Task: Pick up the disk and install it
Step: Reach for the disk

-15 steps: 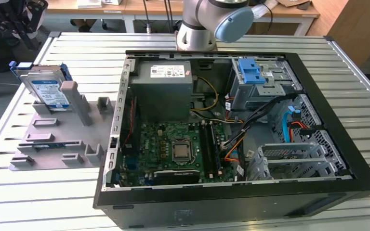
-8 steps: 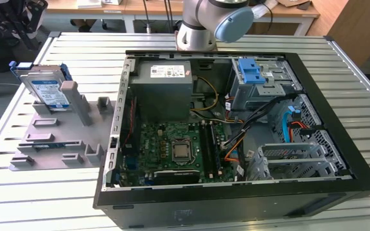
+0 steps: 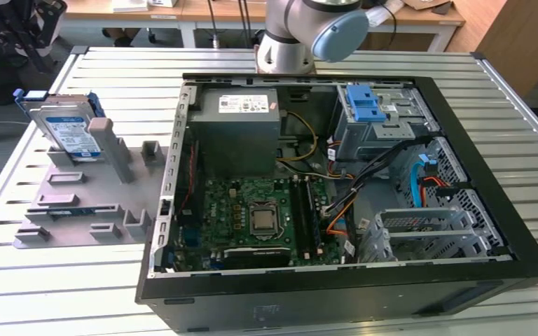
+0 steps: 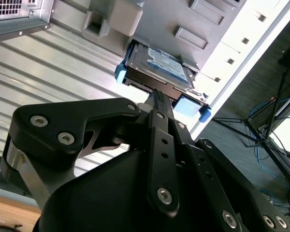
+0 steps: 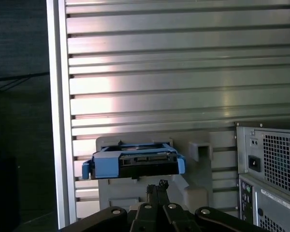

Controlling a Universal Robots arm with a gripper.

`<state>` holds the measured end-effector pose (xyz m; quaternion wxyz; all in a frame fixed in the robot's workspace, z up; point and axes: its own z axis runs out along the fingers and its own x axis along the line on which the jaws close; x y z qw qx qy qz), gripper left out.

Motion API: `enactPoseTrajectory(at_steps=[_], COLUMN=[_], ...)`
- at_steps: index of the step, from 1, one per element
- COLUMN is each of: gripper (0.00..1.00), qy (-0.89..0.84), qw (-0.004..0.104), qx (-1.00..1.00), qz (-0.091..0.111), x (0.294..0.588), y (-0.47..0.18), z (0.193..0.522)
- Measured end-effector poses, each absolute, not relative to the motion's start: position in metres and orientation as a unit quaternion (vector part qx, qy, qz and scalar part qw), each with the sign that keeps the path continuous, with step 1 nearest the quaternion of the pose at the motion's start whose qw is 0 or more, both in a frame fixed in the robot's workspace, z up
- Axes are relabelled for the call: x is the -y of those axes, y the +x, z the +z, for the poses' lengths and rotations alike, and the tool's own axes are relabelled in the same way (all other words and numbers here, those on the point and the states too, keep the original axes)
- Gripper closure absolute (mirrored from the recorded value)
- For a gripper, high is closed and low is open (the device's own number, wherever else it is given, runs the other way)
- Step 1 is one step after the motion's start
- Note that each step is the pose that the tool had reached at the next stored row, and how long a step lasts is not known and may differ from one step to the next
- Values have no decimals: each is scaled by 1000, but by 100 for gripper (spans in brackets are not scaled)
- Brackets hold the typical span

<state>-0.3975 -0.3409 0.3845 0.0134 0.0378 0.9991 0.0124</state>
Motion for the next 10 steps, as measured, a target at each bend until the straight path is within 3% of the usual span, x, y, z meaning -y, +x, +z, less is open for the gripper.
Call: enactPoseTrajectory(at_steps=[10], gripper=[89], qy=[38], qw=[13], qx=[-999], qz=[12], x=[339], y=[-413], z=[384])
